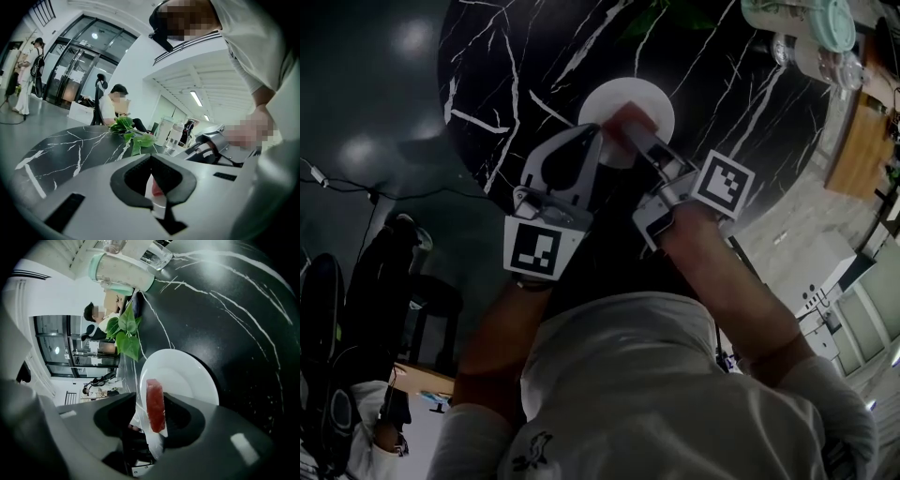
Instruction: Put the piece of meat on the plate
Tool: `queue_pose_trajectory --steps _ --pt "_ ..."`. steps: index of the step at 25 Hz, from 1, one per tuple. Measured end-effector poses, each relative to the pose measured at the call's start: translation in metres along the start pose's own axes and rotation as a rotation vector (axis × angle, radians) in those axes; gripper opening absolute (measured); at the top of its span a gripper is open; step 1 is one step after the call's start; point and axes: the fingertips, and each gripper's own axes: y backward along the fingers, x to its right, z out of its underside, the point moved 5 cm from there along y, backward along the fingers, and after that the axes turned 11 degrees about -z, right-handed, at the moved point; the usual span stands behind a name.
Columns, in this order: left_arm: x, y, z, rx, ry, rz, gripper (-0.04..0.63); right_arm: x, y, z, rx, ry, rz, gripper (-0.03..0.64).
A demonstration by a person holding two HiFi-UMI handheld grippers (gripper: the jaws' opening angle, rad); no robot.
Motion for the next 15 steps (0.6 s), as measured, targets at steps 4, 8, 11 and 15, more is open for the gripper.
queue_pose_trajectory --steps 4,8,11,15 --pt "0.001 0.006 -0.004 0.005 0.014 0.004 0.006 -0.005 0.007 0.0 0.034 -0.017 0.015 0.164" --pt "0.002 0.011 -0.007 0.001 0.017 0.008 0.006 -0.008 0.013 0.0 0.049 -0.021 0.032 0.173" --pt "0.004 0.014 -0.008 0.004 0.016 0.013 0.006 -0.008 0.02 -0.001 0.06 -0.014 0.042 0.173" --pt "0.005 0.019 -0.013 0.012 0.02 0.016 0.006 -0.008 0.031 -0.001 0.084 -0.023 0.046 0.176"
